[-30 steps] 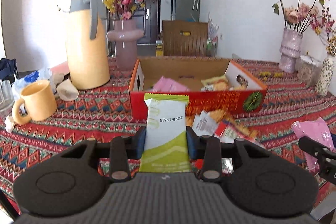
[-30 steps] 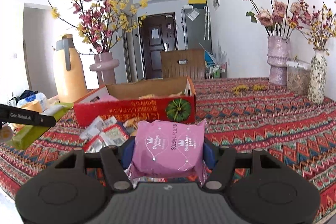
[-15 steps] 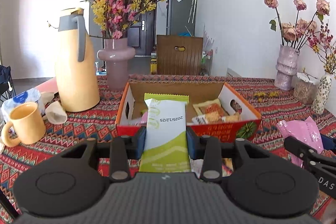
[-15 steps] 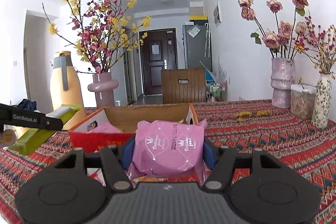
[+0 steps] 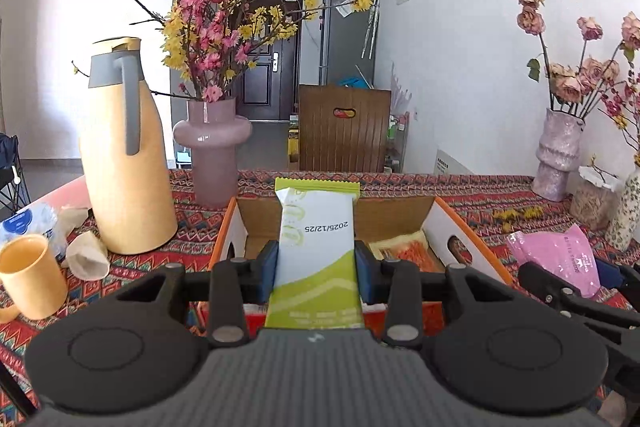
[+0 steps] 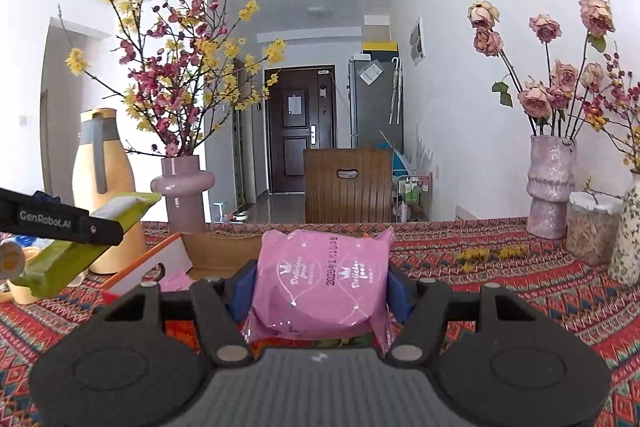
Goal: Organize snacks
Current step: 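Carry both packets over the open box, then lower both packets into the box and open both grippers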
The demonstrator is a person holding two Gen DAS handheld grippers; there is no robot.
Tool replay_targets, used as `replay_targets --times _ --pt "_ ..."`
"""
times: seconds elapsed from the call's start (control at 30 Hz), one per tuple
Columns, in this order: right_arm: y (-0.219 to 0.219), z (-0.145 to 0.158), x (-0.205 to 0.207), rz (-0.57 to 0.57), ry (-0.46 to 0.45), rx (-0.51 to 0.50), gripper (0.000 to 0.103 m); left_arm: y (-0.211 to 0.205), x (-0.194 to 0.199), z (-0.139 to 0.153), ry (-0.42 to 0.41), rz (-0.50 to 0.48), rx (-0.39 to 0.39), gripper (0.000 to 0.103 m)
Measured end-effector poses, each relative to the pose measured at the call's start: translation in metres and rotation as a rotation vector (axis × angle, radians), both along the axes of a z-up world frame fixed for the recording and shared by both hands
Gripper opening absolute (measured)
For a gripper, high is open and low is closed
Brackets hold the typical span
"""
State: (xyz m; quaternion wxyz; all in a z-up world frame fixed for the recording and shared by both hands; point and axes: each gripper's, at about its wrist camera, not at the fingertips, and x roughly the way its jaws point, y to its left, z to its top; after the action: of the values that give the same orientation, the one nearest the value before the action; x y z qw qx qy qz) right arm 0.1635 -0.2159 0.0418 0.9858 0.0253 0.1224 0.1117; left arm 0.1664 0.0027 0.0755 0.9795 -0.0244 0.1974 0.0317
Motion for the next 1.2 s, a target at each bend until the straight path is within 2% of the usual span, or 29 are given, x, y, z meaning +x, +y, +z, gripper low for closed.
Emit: replay_targets --times 0.23,0.5,0.63,0.73,0.9,0.93,0.97,1.0,1.07,1.1,1.13,1.17,1.2 --pt "0.01 0.001 0.045 0.001 0.01 -0.013 0.063 0.003 0.043 -0.004 0.007 0.026 0.005 0.039" --pt "0.031 -0.007 0.107 0.006 0.053 -0.031 0.063 0.014 0.095 -0.033 0.031 0.082 -0.01 0.039" --pt "0.037 -0.024 0.125 0.002 0.068 -0.022 0.063 0.019 0.105 -0.054 0.044 0.088 -0.012 0.039" --pt "0.038 -0.033 0.129 0.003 0.084 -0.037 0.063 0.023 0.11 -0.058 0.074 0.077 -0.035 0.039" --pt "0.042 -0.038 0.132 0.006 0.103 -0.054 0.064 0.026 0.106 -0.059 0.06 0.085 -0.047 0.041" --pt "0.042 -0.04 0.132 0.006 0.109 -0.056 0.065 0.026 0.103 -0.059 0.051 0.091 -0.046 0.046" --pt "0.042 -0.041 0.133 0.008 0.118 -0.053 0.069 0.025 0.101 -0.057 0.044 0.091 -0.048 0.058" --pt "0.041 -0.042 0.133 0.013 0.127 -0.041 0.071 0.025 0.099 -0.056 0.033 0.093 -0.05 0.066" --pt "0.039 -0.042 0.131 0.008 0.125 -0.027 0.079 0.025 0.095 -0.054 0.01 0.118 -0.05 0.098" --pt "0.037 -0.041 0.13 0.008 0.122 -0.021 0.084 0.025 0.093 -0.054 -0.003 0.129 -0.054 0.102" --pt "0.035 -0.04 0.129 0.006 0.118 -0.009 0.096 0.026 0.09 -0.053 -0.018 0.135 -0.059 0.103" --pt "0.033 -0.04 0.128 -0.003 0.114 0.002 0.102 0.026 0.089 -0.053 -0.022 0.139 -0.061 0.103" --pt "0.032 -0.04 0.127 -0.016 0.11 0.007 0.102 0.026 0.088 -0.052 -0.024 0.143 -0.063 0.103"
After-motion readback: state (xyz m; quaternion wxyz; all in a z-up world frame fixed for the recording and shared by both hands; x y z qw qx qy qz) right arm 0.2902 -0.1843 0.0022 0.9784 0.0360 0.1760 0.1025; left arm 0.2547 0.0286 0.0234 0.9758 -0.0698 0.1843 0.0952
